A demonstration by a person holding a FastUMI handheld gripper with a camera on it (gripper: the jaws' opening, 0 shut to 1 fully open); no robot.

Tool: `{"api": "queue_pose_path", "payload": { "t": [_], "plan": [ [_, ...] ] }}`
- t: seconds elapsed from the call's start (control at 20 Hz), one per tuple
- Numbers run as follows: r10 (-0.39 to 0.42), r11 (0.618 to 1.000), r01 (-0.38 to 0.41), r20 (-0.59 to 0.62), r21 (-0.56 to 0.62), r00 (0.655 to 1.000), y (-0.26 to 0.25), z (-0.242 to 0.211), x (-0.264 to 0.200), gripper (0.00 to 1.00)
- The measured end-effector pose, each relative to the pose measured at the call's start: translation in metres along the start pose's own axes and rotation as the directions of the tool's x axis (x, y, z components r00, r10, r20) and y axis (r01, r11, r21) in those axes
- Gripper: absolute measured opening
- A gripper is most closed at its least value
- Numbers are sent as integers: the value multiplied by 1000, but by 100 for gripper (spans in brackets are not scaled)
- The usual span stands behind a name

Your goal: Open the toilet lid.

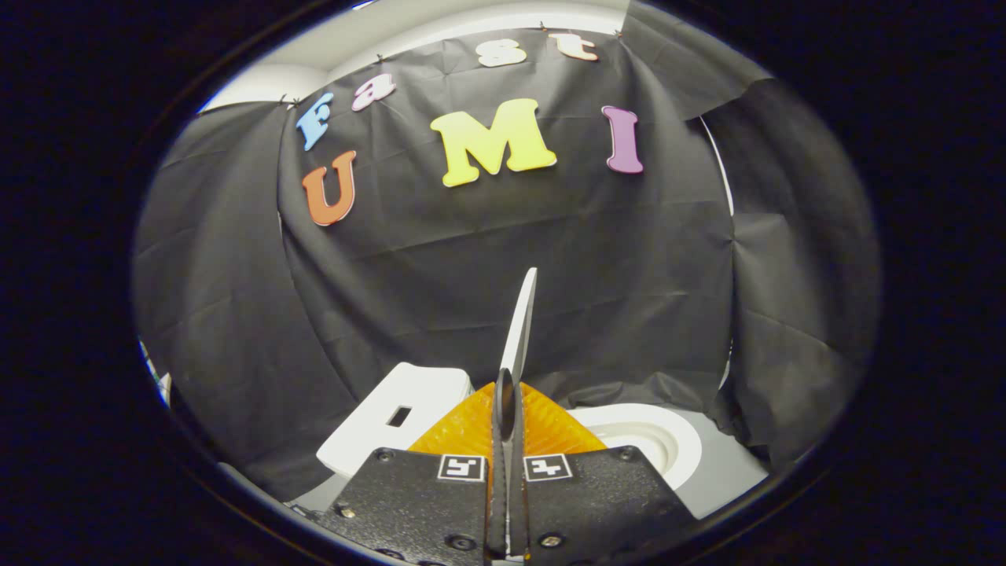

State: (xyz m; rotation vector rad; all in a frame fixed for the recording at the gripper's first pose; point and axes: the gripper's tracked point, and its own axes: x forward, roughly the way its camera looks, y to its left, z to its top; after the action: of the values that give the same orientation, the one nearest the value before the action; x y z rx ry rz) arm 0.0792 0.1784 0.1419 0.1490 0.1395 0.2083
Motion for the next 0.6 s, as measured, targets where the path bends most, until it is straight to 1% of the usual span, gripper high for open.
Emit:
{"api": "queue_pose_path", "payload": {
  "t": [0.3, 0.5, 0.6],
  "plan": [
    [6, 999, -5, 5, -52, 1000, 26, 0, 4, 5],
    [-8, 995, 10, 17, -100, 1000, 41, -1, 8, 5],
    [2, 993, 0, 16, -117, 1000, 50, -1, 9, 5]
  ]
}}
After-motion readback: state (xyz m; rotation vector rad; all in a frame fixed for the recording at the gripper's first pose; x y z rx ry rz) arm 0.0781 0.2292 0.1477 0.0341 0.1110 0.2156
